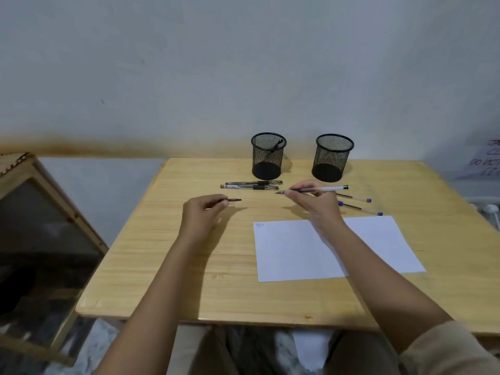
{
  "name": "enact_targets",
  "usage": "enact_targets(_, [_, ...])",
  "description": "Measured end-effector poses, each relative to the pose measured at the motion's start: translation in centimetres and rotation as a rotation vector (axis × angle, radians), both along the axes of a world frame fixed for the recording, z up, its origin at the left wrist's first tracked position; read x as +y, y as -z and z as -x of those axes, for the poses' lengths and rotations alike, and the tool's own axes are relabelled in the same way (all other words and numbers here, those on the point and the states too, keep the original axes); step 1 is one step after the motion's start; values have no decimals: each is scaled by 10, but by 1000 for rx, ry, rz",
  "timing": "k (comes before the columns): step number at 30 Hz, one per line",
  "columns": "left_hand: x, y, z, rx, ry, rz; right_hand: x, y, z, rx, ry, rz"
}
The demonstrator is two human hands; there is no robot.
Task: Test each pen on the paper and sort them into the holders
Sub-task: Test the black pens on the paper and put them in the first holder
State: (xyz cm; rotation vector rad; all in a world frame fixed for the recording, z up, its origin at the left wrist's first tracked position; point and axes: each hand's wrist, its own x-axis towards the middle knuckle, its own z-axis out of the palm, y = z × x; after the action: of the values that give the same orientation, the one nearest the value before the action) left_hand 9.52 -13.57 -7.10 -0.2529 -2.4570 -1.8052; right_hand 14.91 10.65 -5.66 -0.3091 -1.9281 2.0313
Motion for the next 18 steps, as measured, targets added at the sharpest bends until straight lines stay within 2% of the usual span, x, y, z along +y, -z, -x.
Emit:
enact_targets(4, [1,13,-2,50,-22,125,-10,0,-1,-9,-65,52])
enact_targets(6, [1,16,-1,93,-23,165,-15,0,-1,-16,-95,1])
enact_targets(12, [1,17,3,134,-2,345,-31,3,3,-93,-47,-32])
enact_targets(18, [5,9,-15,192,-45,407,-46,7,1,-116,-103,-41])
